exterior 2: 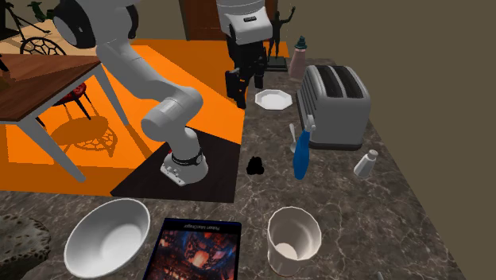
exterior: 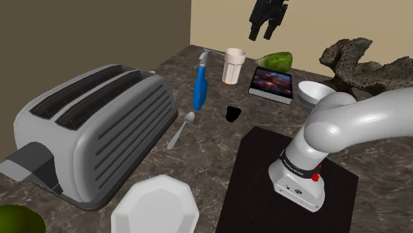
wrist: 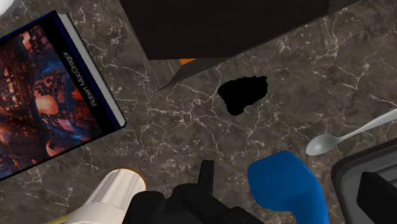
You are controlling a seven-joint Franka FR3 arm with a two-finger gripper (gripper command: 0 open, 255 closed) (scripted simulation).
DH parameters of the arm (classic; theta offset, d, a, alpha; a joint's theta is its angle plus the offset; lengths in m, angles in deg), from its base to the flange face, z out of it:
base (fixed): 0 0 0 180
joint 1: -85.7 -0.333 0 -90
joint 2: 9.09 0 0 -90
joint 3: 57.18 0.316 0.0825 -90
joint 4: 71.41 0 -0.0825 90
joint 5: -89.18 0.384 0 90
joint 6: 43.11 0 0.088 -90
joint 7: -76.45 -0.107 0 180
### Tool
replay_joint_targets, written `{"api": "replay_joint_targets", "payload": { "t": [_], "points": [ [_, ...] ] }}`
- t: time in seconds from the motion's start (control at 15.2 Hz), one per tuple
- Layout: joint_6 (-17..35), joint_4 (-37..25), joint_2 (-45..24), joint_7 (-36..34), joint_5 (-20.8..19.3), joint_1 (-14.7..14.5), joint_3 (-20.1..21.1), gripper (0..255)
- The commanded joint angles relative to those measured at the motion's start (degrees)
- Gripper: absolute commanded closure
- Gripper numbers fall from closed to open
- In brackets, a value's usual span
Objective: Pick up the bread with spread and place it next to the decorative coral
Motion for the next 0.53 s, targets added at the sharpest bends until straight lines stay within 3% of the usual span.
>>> {"api": "replay_joint_targets", "payload": {
  "t": [0.0, 0.46],
  "points": [
    [0.0, 0.0, 0.0, 0.0, 0.0, 0.0, 0.0, 0],
    [11.6, 13.5, 0.5, -11.1, 1.0, 3.8, 4.5, 0]
  ]
}}
